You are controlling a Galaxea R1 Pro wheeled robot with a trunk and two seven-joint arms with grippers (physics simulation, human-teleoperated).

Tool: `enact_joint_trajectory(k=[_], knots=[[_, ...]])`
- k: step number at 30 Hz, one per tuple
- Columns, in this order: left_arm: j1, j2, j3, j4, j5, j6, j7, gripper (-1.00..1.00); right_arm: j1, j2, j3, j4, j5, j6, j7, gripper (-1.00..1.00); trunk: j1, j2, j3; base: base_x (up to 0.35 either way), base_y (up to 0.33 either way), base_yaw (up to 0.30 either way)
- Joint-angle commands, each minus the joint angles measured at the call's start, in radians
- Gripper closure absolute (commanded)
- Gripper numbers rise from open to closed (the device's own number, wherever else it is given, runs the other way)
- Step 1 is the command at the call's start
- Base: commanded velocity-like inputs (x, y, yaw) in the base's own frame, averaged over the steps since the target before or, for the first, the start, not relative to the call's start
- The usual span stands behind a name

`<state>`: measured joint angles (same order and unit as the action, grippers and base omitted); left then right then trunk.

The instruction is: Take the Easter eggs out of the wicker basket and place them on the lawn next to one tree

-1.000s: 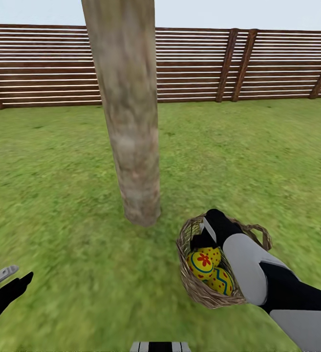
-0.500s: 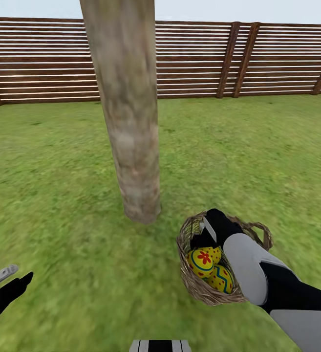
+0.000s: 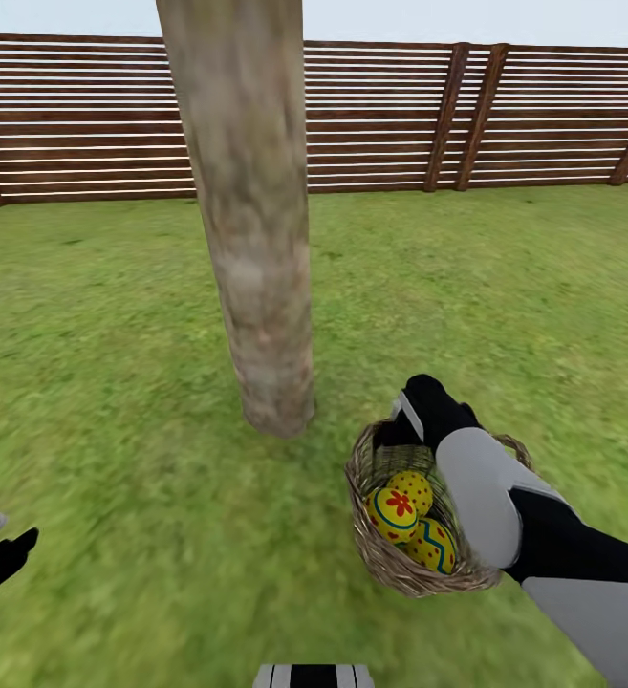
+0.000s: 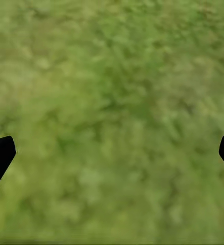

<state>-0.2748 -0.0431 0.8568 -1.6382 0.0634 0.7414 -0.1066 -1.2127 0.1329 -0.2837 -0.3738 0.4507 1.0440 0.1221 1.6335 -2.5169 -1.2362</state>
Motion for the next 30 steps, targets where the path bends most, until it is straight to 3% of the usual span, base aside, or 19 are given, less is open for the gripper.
enact_joint_trajectory(k=[1, 6, 13, 14, 21, 30], knots=[[-0.001, -0.001, 0.003, -0.001, 0.006, 0.006, 0.003, -1.0, -0.006, 0.001, -0.006, -0.002, 0.011, 0.003, 0.008, -1.0, 0.0, 0.0, -0.001, 0.0, 0.0, 0.0], [0.006, 0.003, -0.005, 0.005, 0.006, 0.012, 0.031, -1.0, -0.035, -0.005, -0.003, -0.008, 0.005, 0.003, 0.002, -1.0, 0.0, 0.0, -0.001, 0.0, 0.0, 0.0], [0.02, 0.007, -0.025, 0.044, 0.007, 0.026, 0.07, -1.0, 0.005, -0.017, -0.003, -0.047, -0.03, 0.003, -0.005, -1.0, 0.0, 0.0, -0.001, 0.0, 0.0, 0.0], [0.02, 0.007, -0.025, 0.106, 0.007, 0.026, 0.11, -1.0, 0.047, -0.017, -0.004, -0.092, -0.031, 0.003, -0.003, -1.0, 0.0, 0.0, -0.001, 0.0, 0.0, 0.0], [0.021, 0.008, -0.027, 0.111, 0.007, 0.028, 0.11, -1.0, 0.055, -0.017, -0.001, -0.318, -0.033, 0.003, 0.069, -1.0, 0.0, 0.0, -0.001, 0.0, 0.0, 0.0], [0.021, 0.008, -0.027, 0.112, 0.009, 0.028, 0.11, -1.0, 0.053, -0.016, -0.001, -0.38, -0.034, 0.003, 0.085, -1.0, 0.0, 0.0, -0.001, 0.0, 0.0, 0.0]])
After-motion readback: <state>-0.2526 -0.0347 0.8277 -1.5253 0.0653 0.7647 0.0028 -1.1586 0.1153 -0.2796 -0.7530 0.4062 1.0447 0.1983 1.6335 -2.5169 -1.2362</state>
